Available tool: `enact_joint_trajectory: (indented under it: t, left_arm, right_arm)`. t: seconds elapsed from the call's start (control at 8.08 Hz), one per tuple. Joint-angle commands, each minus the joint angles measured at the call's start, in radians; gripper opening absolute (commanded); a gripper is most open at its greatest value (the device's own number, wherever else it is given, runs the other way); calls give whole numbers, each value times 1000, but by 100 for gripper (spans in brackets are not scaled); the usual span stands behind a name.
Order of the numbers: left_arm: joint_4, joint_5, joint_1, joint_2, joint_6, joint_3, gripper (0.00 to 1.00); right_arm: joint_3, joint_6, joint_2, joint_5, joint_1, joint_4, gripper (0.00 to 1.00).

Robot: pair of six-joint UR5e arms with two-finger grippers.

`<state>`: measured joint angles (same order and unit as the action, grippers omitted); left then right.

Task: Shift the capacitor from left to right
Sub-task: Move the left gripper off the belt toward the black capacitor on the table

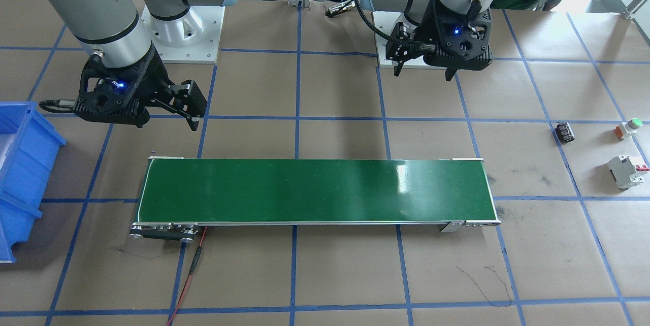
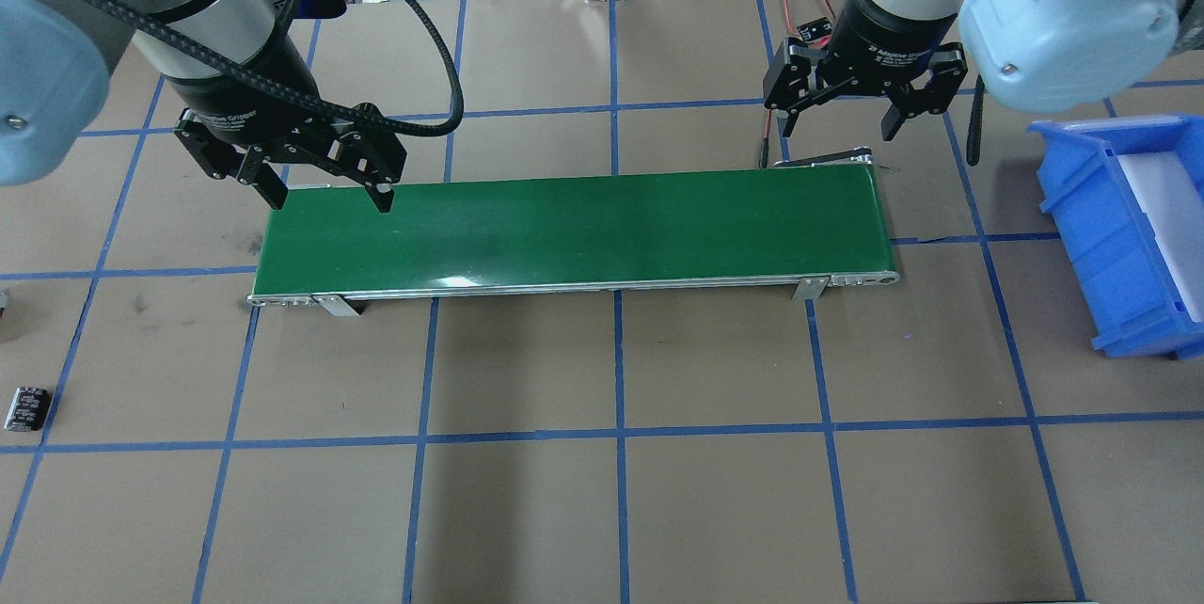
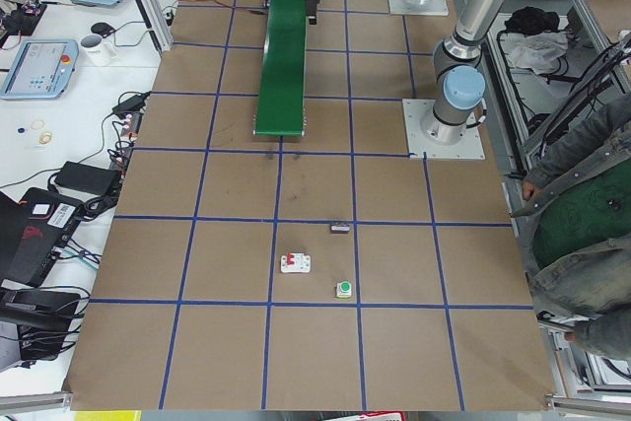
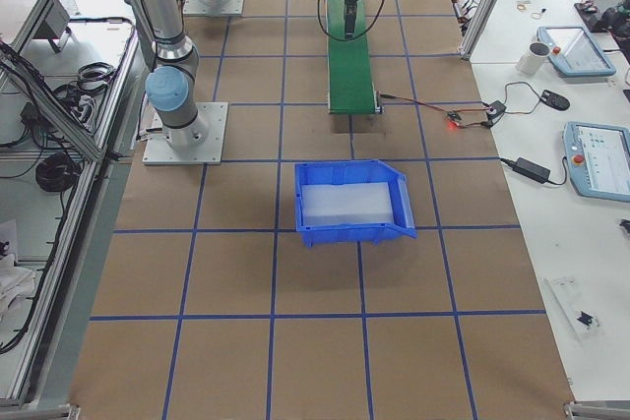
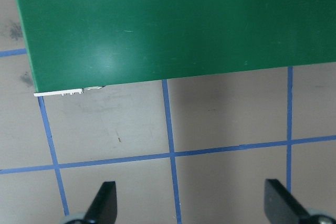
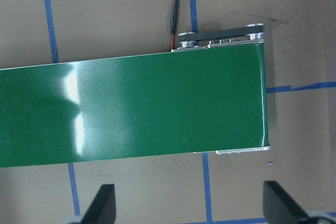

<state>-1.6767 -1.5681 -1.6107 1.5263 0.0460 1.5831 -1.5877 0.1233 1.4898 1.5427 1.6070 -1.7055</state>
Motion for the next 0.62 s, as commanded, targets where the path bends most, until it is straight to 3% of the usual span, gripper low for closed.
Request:
enact_joint_trajectory:
  t: [0.0, 0.5]
  left_arm:
    - [0, 0, 0, 0, 0, 0, 100]
    - [0, -1, 0, 0, 1, 0, 100]
  right_arm:
    - [0, -2, 1, 0, 1, 3, 100]
    - [0, -4, 1, 2, -1, 3, 100]
